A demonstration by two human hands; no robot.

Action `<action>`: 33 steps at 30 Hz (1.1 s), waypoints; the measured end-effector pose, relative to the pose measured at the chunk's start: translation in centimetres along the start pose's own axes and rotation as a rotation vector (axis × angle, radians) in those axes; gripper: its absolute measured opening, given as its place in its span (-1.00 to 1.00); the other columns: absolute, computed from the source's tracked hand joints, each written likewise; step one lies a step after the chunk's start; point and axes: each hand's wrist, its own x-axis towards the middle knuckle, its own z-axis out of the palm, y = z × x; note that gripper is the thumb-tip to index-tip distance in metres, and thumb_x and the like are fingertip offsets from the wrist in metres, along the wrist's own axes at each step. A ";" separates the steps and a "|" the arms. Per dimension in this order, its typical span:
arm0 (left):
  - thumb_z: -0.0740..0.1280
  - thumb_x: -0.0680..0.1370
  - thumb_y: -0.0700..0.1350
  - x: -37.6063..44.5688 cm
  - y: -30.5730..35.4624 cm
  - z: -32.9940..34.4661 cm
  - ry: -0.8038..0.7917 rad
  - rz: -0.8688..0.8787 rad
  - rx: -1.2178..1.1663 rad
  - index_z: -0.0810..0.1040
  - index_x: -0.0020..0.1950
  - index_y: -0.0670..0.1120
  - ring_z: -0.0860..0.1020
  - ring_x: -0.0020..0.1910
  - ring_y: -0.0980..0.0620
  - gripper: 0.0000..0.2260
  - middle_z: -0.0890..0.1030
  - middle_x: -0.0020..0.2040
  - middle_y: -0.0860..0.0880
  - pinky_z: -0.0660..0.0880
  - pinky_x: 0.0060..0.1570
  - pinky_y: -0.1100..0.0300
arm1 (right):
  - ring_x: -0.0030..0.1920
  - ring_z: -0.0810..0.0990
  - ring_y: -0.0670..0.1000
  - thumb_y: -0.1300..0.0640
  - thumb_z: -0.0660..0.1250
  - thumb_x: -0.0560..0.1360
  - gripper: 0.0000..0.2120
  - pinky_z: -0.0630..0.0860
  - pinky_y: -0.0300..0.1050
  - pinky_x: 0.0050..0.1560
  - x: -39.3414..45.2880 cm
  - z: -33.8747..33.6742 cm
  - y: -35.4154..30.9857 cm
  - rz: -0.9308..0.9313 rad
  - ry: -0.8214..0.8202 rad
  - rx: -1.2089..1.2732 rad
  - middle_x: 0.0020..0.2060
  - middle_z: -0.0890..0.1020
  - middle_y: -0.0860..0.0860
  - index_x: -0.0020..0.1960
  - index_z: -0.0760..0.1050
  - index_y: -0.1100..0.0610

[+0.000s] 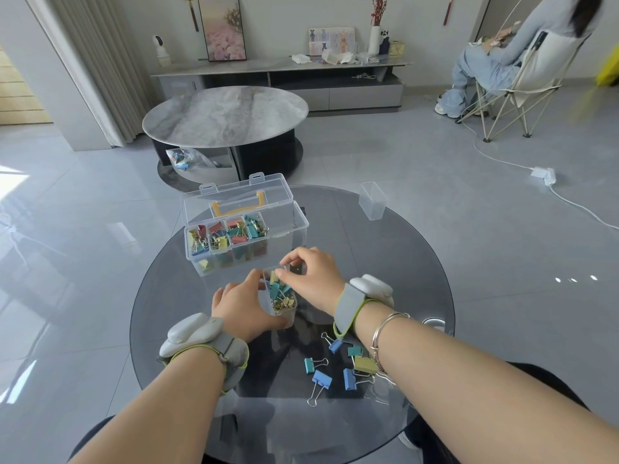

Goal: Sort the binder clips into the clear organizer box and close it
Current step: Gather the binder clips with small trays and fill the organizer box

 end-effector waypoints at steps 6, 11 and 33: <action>0.48 0.23 0.29 0.1 0.4 -0.2 0.031 0.004 0.025 0.29 0.28 0.12 0.44 0.22 -0.06 -0.28 0.52 0.25 0.14 0.23 0.35 -0.07 | 0.22 0.39 0.10 -0.16 0.26 0.52 -0.57 0.39 -0.01 0.17 -0.7 1.4 0.7 0.001 -0.018 -0.189 0.21 0.46 0.05 0.25 0.36 0.10; 0.45 0.24 0.32 0.4 0.6 -1.0 0.063 0.029 0.030 0.29 0.28 0.11 0.42 0.24 -0.05 -0.28 0.52 0.24 0.13 0.24 0.33 -0.05 | 0.14 0.51 0.04 -0.17 0.18 0.56 -0.60 0.46 -0.04 0.13 -0.5 1.1 -0.2 0.062 -0.084 0.108 0.14 0.53 0.02 0.22 0.38 0.11; 0.43 0.16 0.37 15.2 2.6 -5.4 0.188 0.095 0.019 0.32 0.18 0.26 0.28 0.32 -0.05 -0.34 0.53 0.20 0.17 0.16 0.23 -0.05 | 0.24 0.50 0.16 0.04 0.02 0.63 -0.58 0.37 -0.03 0.31 14.5 -2.8 -1.8 0.198 -0.080 0.335 0.19 0.58 0.18 0.21 0.54 0.24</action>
